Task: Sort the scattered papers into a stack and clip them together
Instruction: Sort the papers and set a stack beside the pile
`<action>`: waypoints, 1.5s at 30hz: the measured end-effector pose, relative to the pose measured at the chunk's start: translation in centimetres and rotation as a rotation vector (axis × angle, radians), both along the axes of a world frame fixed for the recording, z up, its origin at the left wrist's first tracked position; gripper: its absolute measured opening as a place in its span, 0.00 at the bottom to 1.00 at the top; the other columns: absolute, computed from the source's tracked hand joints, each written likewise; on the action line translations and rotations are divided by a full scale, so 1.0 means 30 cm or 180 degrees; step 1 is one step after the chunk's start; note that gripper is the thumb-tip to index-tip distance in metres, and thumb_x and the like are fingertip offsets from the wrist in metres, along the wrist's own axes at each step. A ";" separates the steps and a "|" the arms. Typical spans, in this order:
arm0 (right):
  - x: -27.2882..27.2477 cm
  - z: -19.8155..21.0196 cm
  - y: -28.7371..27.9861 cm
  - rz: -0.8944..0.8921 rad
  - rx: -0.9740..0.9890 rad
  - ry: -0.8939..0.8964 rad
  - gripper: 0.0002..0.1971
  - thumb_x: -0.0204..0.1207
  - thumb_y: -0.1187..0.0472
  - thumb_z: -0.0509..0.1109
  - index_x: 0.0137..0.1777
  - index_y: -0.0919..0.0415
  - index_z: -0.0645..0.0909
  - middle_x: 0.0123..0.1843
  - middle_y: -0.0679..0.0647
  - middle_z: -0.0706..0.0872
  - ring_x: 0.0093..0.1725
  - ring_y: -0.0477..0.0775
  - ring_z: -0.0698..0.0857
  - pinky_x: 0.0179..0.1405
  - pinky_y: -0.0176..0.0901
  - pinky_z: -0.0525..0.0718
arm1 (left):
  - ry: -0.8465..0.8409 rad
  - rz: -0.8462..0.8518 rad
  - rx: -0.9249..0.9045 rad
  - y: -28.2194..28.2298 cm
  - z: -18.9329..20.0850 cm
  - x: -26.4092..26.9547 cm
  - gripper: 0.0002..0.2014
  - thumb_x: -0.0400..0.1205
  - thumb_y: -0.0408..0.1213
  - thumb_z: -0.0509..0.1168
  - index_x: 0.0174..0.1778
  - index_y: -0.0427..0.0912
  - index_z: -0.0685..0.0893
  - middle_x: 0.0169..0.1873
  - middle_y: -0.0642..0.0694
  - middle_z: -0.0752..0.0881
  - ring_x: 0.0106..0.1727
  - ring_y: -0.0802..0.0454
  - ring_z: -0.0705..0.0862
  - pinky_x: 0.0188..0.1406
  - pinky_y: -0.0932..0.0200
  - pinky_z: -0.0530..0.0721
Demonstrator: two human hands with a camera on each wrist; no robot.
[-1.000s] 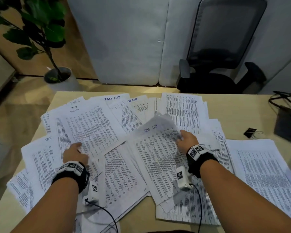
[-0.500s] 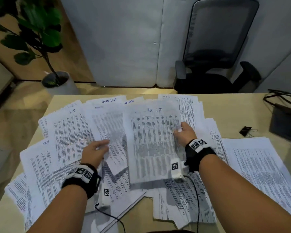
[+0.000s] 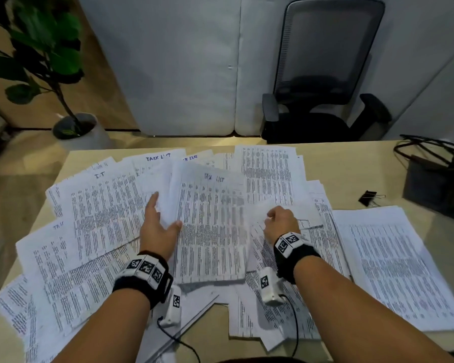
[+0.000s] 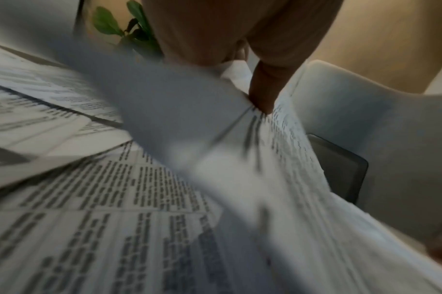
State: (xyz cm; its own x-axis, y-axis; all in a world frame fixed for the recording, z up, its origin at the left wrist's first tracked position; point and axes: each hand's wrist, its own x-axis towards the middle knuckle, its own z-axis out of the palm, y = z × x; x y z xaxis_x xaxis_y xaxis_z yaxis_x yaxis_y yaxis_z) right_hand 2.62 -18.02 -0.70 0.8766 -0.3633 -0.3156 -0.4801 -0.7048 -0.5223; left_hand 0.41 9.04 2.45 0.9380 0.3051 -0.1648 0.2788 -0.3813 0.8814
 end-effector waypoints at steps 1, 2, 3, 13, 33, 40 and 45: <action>-0.013 -0.001 -0.027 0.0062 -0.0380 0.0260 0.16 0.75 0.59 0.69 0.63 0.54 0.75 0.64 0.58 0.77 0.63 0.62 0.78 0.60 0.56 0.79 | -0.0039 0.0142 -0.0053 -0.002 0.005 0.005 0.42 0.78 0.30 0.72 0.82 0.59 0.57 0.71 0.41 0.77 0.68 0.42 0.79 0.69 0.43 0.76; -0.028 -0.001 -0.050 0.0123 -0.0644 0.0517 0.24 0.72 0.57 0.71 0.68 0.51 0.70 0.67 0.59 0.72 0.67 0.64 0.74 0.63 0.60 0.75 | 0.0019 0.0300 -0.0117 -0.003 0.007 0.008 0.40 0.78 0.31 0.72 0.82 0.57 0.58 0.69 0.39 0.79 0.67 0.39 0.81 0.66 0.42 0.79; -0.045 -0.002 -0.066 0.0155 -0.0757 0.0735 0.30 0.70 0.56 0.72 0.71 0.49 0.65 0.69 0.60 0.69 0.69 0.65 0.71 0.64 0.62 0.73 | 0.0084 0.0403 -0.0146 -0.005 0.009 0.008 0.37 0.79 0.32 0.71 0.81 0.52 0.62 0.67 0.38 0.80 0.66 0.38 0.81 0.65 0.43 0.80; -0.051 -0.038 -0.160 -0.0003 -0.0467 0.0726 0.13 0.71 0.52 0.68 0.55 0.51 0.77 0.61 0.59 0.77 0.60 0.64 0.78 0.60 0.57 0.82 | 0.0142 0.0370 -0.0291 -0.003 -0.012 0.017 0.09 0.81 0.35 0.68 0.56 0.39 0.81 0.47 0.45 0.86 0.50 0.41 0.86 0.52 0.47 0.85; 0.086 0.110 -0.184 0.0021 0.1321 -0.0740 0.05 0.78 0.67 0.65 0.49 0.66 0.81 0.39 0.55 0.83 0.38 0.52 0.80 0.32 0.36 0.76 | 0.0903 0.0153 -0.2487 -0.050 -0.077 0.071 0.11 0.84 0.27 0.59 0.52 0.42 0.86 0.49 0.40 0.89 0.50 0.44 0.88 0.49 0.46 0.87; 0.149 0.003 -0.173 -0.0368 0.2001 -0.0453 0.08 0.71 0.57 0.65 0.46 0.59 0.81 0.46 0.61 0.88 0.46 0.59 0.85 0.52 0.54 0.84 | 0.1188 -0.0166 -0.1880 -0.163 -0.072 0.070 0.09 0.85 0.32 0.63 0.59 0.34 0.81 0.49 0.36 0.88 0.42 0.42 0.89 0.28 0.55 0.86; 0.133 -0.014 -0.151 -0.0758 0.2532 -0.0355 0.08 0.74 0.64 0.64 0.44 0.56 0.85 0.45 0.60 0.89 0.46 0.60 0.86 0.55 0.58 0.83 | 0.0998 -0.0405 -0.1267 -0.164 -0.104 0.108 0.16 0.79 0.36 0.71 0.62 0.47 0.79 0.57 0.44 0.86 0.58 0.45 0.84 0.64 0.42 0.79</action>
State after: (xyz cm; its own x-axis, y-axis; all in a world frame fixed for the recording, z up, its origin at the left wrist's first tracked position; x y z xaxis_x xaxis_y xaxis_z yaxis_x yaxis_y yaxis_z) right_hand 6.59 -22.56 -1.12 0.8459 -0.2484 -0.4720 -0.4855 0.0079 -0.8742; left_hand 3.66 4.12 -0.67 0.8505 0.0485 -0.5237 0.5260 -0.0817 0.8466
